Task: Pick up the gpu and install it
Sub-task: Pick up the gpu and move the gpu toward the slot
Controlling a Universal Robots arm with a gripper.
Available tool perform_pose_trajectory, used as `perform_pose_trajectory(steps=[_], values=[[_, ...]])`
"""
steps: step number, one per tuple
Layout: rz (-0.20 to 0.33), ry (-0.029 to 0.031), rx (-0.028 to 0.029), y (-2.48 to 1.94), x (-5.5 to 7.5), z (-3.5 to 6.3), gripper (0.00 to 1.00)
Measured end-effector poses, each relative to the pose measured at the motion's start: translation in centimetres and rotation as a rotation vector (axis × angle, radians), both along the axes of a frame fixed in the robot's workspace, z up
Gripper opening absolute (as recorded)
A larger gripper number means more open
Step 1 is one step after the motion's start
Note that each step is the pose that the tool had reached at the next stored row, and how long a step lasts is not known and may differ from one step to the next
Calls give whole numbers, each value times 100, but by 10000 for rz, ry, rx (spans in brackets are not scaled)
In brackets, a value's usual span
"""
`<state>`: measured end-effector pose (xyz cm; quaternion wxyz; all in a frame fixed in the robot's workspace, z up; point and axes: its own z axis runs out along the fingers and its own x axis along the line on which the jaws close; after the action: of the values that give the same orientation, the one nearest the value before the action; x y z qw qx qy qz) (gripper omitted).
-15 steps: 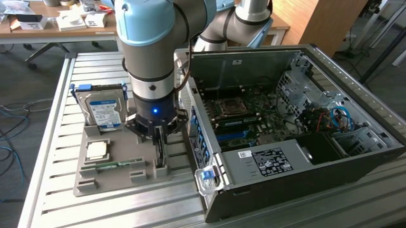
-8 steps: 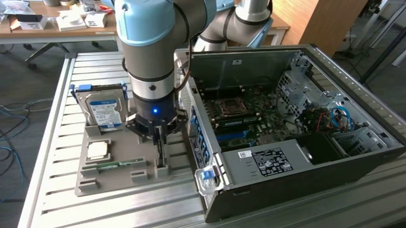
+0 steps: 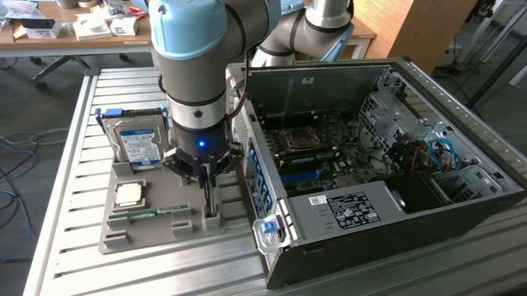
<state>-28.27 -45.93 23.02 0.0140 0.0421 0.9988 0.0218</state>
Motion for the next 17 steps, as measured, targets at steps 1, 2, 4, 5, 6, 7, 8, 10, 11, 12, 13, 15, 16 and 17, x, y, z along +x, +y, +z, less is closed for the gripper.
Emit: perform_pose_trajectory(steps=[1, 2, 4, 5, 6, 7, 8, 10, 11, 12, 13, 15, 16, 17], values=[[0, 0, -1, 0, 0, 0, 26], [0, 0, -1, 0, 0, 0, 26], [0, 0, -1, 0, 0, 0, 26], [2, 0, -1, 0, 0, 0, 26], [45, 1, -1, 0, 0, 0, 26], [146, 0, -2, 0, 0, -1, 26], [245, -1, -2, 0, 0, -1, 26], [360, -1, -1, 0, 0, -1, 26], [361, 0, -1, 0, 0, -1, 26], [361, 0, -1, 0, 0, -1, 26], [361, 0, -1, 0, 0, -2, 26], [362, -1, -1, 0, 0, -1, 26], [363, -2, 3, 0, 0, 1, 26], [366, -2, 2, 0, 0, 11, 26]])
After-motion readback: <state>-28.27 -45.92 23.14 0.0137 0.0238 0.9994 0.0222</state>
